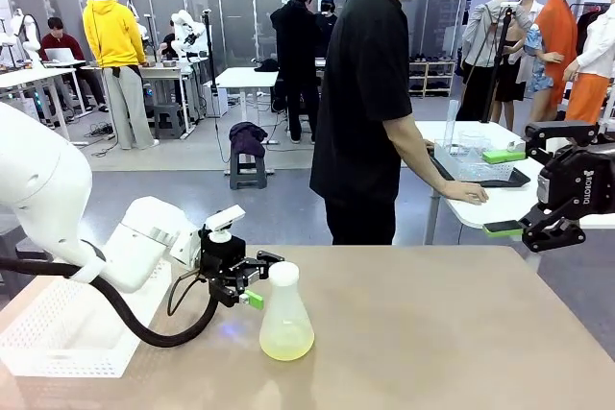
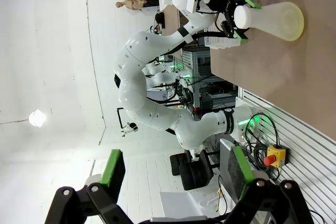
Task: Prepare the solutions needed for the experiment.
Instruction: When the human places the Big flask in the center of the table, pick up the Big flask and place it in the left Organizing basket.
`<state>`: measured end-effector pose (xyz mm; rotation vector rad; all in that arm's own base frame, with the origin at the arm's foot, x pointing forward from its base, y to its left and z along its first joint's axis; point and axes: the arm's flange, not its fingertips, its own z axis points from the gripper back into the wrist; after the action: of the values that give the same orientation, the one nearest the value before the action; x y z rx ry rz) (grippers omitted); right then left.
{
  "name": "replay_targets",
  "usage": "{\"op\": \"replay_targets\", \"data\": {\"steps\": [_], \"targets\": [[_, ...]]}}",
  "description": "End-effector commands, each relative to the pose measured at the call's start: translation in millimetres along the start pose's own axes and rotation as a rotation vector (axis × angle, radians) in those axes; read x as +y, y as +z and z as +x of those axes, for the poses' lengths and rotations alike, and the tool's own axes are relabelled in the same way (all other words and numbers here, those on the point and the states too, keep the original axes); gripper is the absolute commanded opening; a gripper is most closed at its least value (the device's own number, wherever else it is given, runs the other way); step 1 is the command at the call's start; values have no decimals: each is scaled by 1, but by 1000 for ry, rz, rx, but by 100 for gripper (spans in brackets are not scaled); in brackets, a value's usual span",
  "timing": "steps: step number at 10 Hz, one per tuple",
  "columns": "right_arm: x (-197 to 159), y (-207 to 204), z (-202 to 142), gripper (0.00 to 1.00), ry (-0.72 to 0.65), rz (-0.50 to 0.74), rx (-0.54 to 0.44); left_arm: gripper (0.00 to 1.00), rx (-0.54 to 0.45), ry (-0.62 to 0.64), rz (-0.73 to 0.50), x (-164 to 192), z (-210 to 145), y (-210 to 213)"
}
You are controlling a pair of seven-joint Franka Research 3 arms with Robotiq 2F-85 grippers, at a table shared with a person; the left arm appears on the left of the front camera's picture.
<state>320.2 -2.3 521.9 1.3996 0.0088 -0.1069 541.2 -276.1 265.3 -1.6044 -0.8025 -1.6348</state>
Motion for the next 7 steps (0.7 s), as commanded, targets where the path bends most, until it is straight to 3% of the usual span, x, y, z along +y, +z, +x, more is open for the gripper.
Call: {"op": "replay_targets", "data": {"steps": [1,7], "targets": [[1,0,1,100,8,13,2,100,-17,14,-18,15,-4,-2],[1,0,1,100,8,13,2,100,4,37,-71,42,-11,-23]]}}
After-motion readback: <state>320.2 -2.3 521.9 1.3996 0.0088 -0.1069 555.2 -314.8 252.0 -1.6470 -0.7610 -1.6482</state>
